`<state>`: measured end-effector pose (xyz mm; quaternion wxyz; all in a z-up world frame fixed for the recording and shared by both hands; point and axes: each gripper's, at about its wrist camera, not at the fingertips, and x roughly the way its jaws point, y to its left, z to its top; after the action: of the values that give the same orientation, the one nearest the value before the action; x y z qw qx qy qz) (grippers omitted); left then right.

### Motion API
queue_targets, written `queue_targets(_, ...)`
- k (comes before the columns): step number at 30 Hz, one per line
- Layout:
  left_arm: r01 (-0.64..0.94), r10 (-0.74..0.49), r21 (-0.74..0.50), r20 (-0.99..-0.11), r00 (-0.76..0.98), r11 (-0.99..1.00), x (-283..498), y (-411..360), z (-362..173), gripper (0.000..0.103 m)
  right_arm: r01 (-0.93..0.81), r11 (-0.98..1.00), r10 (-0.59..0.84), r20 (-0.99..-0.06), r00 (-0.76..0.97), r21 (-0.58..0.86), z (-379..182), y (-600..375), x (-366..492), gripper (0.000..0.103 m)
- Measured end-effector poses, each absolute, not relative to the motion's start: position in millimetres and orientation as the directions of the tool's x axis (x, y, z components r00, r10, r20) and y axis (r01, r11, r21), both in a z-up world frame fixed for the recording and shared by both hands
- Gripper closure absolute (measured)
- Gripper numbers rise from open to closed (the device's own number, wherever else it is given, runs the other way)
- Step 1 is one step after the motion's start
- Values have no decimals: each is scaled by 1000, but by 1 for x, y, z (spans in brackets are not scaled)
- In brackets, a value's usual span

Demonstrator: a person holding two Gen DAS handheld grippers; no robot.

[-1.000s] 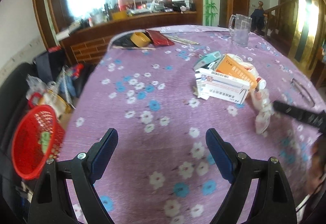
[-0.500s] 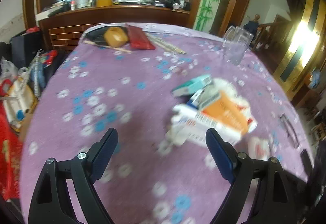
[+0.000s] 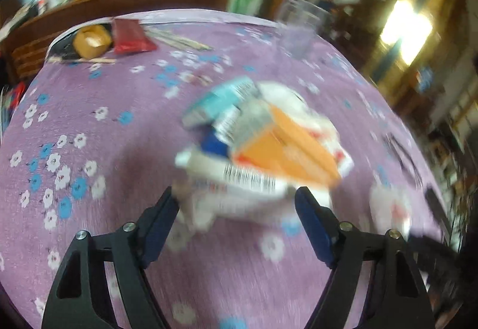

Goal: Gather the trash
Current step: 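Grasp the white plastic bag with the right gripper, then grasp the white medicine box with the left gripper while the right gripper holds the plastic bag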

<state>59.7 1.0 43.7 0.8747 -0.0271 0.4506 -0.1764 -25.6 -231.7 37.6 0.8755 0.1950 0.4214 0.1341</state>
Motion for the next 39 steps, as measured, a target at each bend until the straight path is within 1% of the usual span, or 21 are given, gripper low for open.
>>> queue_targets(3, 404, -349, -149, -803, 484, 903, 21, -15, 42, 25, -75, 881, 409, -674, 615, 466, 40, -236, -28, 69)
queue_targets(6, 505, -363, -87, -798, 480, 859, -17, -26, 48, 25, -79, 877, 415, -664, 621, 474, 43, -241, -31, 69)
queue_targets(8, 512, -330, -13, -779, 534, 859, -28, -26, 61, 25, -78, 876, 413, -659, 628, 475, 44, -244, -33, 69)
queue_targets(9, 505, -333, -18, -772, 541, 863, -25, -23, 67, 25, -77, 877, 412, -658, 630, 475, 45, -245, -34, 69)
queue_targets(11, 452, -328, -48, -756, 566, 891, -10, -11, 77, 25, -69, 873, 412, -655, 634, 483, 45, -248, -34, 69)
queue_targets(12, 392, -302, -59, -746, 594, 918, 6, -1, 80, 24, -69, 871, 414, -653, 634, 486, 45, -249, -34, 69)
queue_targets(16, 240, -272, -153, -743, 612, 959, 60, 28, 73, 24, -78, 872, 418, -652, 633, 483, 46, -246, -40, 69)
queue_targets(20, 240, -424, -350, -741, 522, 906, 98, 35, 53, 25, -75, 879, 407, -659, 633, 471, 47, -248, -43, 69)
queue_targets(23, 264, -495, -418, -731, 471, 869, 100, 24, 43, 25, -65, 882, 399, -666, 630, 467, 45, -249, -42, 69)
queue_targets(24, 290, -514, -425, -729, 452, 858, 97, 19, 41, 28, -64, 881, 400, -667, 628, 468, 45, -250, -41, 69)
queue_targets(25, 309, -521, -421, -729, 444, 853, 93, 14, 41, 30, -63, 881, 401, -668, 627, 469, 44, -250, -41, 69)
queue_targets(27, 373, -529, -391, -738, 419, 841, 82, 5, 42, 32, -64, 880, 403, -668, 625, 470, 44, -251, -41, 69)
queue_targets(32, 539, -555, -327, -760, 338, 776, 20, -17, 50, 33, -60, 877, 406, -667, 626, 477, 42, -255, -39, 69)
queue_targets(34, 605, -542, -257, -764, 350, 753, -9, -27, 54, 32, -51, 874, 404, -663, 630, 484, 41, -260, -38, 69)
queue_targets(36, 617, -534, -235, -766, 357, 751, -22, -30, 60, 32, -39, 873, 397, -662, 636, 486, 41, -265, -38, 69)
queue_targets(39, 595, -490, -173, -761, 425, 785, -24, -31, 70, 32, -25, 871, 389, -658, 644, 491, 42, -272, -39, 69)
